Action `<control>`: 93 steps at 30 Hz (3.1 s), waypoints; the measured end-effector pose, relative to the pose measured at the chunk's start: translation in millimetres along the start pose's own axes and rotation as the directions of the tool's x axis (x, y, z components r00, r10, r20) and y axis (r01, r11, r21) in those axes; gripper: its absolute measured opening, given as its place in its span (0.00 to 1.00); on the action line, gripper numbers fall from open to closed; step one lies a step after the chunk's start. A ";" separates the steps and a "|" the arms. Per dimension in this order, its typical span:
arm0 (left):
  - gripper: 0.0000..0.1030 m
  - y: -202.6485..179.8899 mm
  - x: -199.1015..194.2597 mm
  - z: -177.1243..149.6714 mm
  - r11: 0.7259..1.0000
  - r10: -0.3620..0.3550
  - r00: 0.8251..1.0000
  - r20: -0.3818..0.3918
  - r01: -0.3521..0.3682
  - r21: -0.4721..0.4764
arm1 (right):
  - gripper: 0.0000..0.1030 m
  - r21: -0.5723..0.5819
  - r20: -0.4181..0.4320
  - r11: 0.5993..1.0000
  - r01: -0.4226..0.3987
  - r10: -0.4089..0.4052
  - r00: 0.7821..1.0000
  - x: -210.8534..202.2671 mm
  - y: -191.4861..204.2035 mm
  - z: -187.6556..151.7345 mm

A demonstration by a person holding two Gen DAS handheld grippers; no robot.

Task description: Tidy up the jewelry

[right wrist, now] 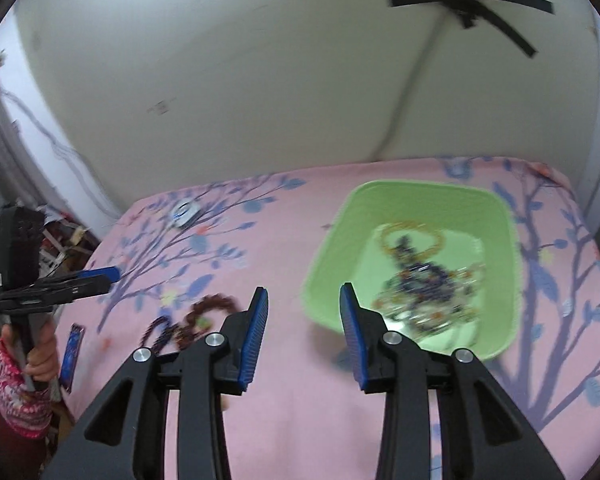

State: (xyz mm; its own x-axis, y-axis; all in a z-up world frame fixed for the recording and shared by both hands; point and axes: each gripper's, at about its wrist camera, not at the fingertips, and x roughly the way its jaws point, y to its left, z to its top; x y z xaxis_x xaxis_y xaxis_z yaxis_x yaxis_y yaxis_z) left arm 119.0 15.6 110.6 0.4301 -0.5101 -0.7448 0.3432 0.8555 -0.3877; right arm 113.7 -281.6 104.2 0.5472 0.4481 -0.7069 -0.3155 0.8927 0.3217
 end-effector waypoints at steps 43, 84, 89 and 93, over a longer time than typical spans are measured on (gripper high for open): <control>0.61 -29.1 34.8 -56.6 0.878 0.163 0.979 0.126 -0.202 0.433 | 0.00 -0.028 -0.038 0.984 -0.177 0.176 0.984 65.6 59.7 -59.7; 0.18 -149.3 172.2 81.9 0.958 -0.225 0.956 -0.191 0.253 0.135 | 0.15 0.207 0.216 0.978 -0.008 -0.038 0.976 -10.7 -99.5 -29.6; 0.18 -153.7 177.7 82.2 0.971 -0.201 0.963 -0.177 0.220 0.098 | 0.21 0.229 0.295 0.972 -0.056 -0.015 0.955 -31.9 -105.9 -37.1; 0.19 -143.9 157.9 85.1 0.970 -0.218 0.962 -0.163 0.232 0.077 | 0.21 0.233 0.337 0.968 -0.089 0.006 0.941 -47.9 -102.6 -39.7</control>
State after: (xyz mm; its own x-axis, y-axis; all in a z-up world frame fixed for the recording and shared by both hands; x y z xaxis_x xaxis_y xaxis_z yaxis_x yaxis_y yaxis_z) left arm 208.6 -195.6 95.0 0.2034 -0.6628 -0.7207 0.4968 0.7042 -0.5073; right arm 89.1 -396.5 80.0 0.7748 0.4427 -0.4514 -0.1734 0.8354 0.5216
